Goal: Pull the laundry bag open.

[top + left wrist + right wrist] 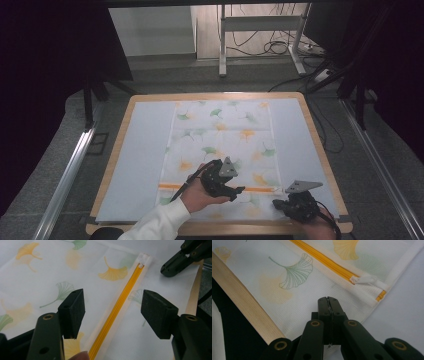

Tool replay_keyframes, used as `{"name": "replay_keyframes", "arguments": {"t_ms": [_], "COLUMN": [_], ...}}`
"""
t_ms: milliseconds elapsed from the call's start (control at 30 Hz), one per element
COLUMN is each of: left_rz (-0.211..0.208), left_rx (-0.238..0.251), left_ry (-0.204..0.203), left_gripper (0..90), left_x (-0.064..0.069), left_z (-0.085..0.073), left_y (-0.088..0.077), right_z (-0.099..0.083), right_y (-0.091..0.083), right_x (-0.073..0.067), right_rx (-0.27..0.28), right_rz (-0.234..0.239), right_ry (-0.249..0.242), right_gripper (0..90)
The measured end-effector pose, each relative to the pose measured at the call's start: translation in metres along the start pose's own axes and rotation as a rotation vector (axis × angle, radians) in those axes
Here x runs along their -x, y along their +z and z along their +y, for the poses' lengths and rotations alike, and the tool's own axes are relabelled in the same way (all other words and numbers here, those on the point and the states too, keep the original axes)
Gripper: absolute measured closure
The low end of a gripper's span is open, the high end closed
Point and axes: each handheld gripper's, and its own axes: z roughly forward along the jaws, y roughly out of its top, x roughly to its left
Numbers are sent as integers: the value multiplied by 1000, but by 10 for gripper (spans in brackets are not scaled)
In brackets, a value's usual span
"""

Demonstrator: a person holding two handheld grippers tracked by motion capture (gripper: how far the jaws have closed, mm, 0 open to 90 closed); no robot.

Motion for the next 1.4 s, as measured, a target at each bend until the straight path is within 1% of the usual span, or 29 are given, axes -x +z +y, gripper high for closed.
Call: {"name": "replay_keyframes", "arguments": {"t_ms": [67,133,167,367,500,567,600,667,700,833,867,933,1033,1167,1233,1300,1400], "left_rz": [-8,-35,-40,-59,-80,-95,-94,-79,-73,-74,-80,-87,-91,-97,-100,-110,-132], "left_rx": [2,2,3,4,-12,-14,-14,-11,-5,-3,1,4,0,-4,-10,-17,-29], "left_ry": [0,1,1,13,24,23,21,35,31,36,40,29,25,34,49,38,37], "left_gripper": [358,393,404,401,403,406,405,385,383,383,383,391,396,405,417,441,475], "left_x": [1,0,0,2,6,7,7,7,8,7,7,6,6,8,9,9,10], "left_z": [4,9,11,27,35,38,39,41,43,47,48,49,51,55,58,59,62], "left_y": [3,7,8,25,36,42,43,45,46,49,49,51,54,57,60,65,71], "right_z": [0,0,0,1,0,0,0,0,0,0,0,0,0,0,0,0,0], "right_y": [0,0,0,1,0,0,1,1,1,1,1,1,0,0,1,1,1], "right_x": [-1,-1,-1,1,2,2,2,2,2,2,2,2,2,2,2,2,2], "right_rx": [-4,-7,-8,-7,-7,-7,-7,-7,-7,-7,-7,-7,-7,-7,-7,-7,-6], "right_rz": [-2,-6,-9,-2,-2,-2,-4,-4,-2,-2,-2,-2,-1,-2,-1,-1,-5], "right_ry": [-2,-1,-1,-5,-6,-4,-5,-5,-5,-4,-4,-5,-6,-9,-8,-7,-12], "right_gripper": [889,889,889,889,889,890,889,889,889,890,889,889,889,889,889,889,889]}}
